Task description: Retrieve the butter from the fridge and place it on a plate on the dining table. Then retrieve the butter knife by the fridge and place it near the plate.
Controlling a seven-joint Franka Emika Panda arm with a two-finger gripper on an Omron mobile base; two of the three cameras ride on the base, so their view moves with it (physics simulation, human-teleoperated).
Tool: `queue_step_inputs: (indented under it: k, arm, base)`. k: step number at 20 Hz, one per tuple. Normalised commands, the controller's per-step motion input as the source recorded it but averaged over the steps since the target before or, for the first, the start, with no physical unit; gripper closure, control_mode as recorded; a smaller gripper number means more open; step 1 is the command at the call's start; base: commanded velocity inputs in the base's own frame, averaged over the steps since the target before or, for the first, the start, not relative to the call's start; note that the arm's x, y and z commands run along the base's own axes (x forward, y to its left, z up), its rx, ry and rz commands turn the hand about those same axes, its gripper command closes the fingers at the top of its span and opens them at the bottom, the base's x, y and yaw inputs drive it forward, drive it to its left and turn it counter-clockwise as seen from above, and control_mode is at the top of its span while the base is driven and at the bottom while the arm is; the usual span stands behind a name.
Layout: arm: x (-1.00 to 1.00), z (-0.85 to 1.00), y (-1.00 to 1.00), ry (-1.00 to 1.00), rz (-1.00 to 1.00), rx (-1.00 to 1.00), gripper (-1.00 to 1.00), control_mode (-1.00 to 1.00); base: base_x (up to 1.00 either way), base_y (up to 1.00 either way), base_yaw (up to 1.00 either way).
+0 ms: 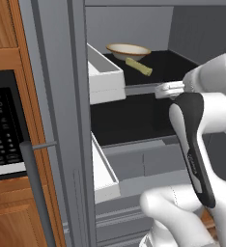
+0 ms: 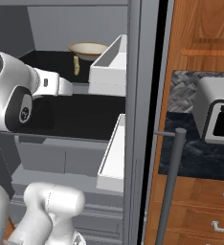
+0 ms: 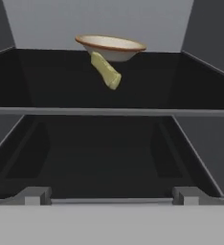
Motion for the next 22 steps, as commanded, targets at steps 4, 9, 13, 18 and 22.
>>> queue_step_inputs:
  k: [4,9,13,18,22]
  arm:
    - [0.13,0.12,0.0,0.0,0.0,0.0,-1.0,-1.0]
    - [0.24,0.0,0.0,-0.01,0.0,0.0,-1.0,-1.0]
    - [0.4,0.0,0.0,0.0,0.0,0.0,-1.0,-1.0]
    - [0.46,0.0,0.0,0.0,0.0,0.0,-1.0,-1.0]
    - [0.52,0.0,0.0,0.0,0.0,0.01,-1.0,-1.0]
  base:
    - [0.0,0.0,0.0]
    - [0.0,0.0,0.0]
    - [0.0,0.0,0.0]
    - [0.0,0.0,0.0]
    - [0.0,0.0,0.0]
